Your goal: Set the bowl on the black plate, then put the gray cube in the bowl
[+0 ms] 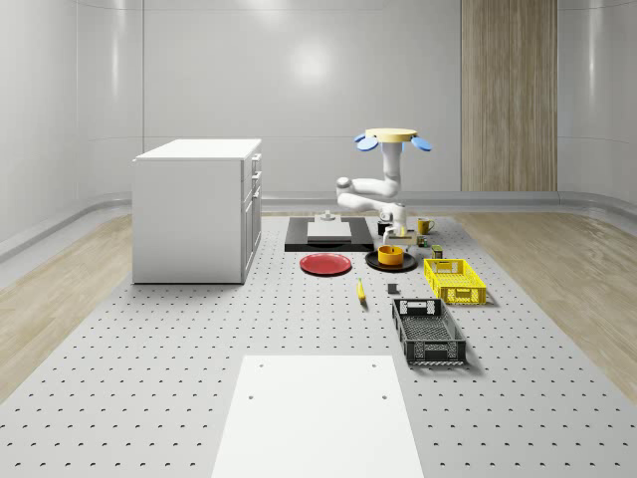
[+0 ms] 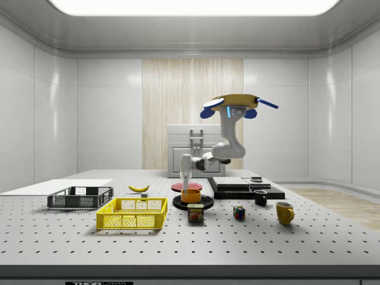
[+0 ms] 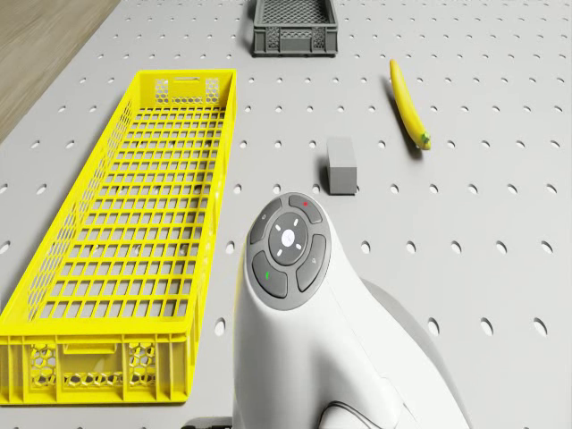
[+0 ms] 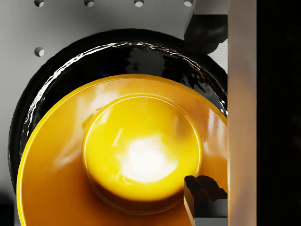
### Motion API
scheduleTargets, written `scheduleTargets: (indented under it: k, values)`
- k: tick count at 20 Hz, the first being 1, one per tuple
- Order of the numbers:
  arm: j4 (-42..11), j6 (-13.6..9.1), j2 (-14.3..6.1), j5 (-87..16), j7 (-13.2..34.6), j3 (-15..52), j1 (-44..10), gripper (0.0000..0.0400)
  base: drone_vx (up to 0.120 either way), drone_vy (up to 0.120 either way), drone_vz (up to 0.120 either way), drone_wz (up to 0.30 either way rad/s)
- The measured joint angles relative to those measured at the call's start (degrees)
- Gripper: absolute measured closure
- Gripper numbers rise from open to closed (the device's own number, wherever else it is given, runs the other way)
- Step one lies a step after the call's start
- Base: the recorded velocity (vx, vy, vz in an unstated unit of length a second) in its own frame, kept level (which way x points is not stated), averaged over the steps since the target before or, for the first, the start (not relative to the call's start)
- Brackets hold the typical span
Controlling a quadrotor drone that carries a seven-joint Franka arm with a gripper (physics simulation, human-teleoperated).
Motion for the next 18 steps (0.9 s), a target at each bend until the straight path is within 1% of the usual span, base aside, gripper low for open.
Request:
scheduleTargets:
  k: [1,3,10,16,18]
  values:
    - [0.0,0.0,0.0,0.0,0.0,0.0,0.0,0.0013,0.120,-0.120,0.000,0.000]
    - [0.0,-0.1,0.1,0.0,0.0,0.0,0.0,0.0008,0.120,-0.020,0.000,0.000]
    - [0.0,-0.2,0.2,0.0,0.0,0.0,0.0,0.0001,0.120,-0.114,0.000,0.000]
    - [0.0,-0.3,0.3,-0.1,0.0,0.0,0.0,0.0000,0.120,0.000,0.000,0.000]
    - [0.0,-0.3,0.3,-0.1,0.0,0.0,0.0,0.0000,0.120,-0.100,0.000,0.000]
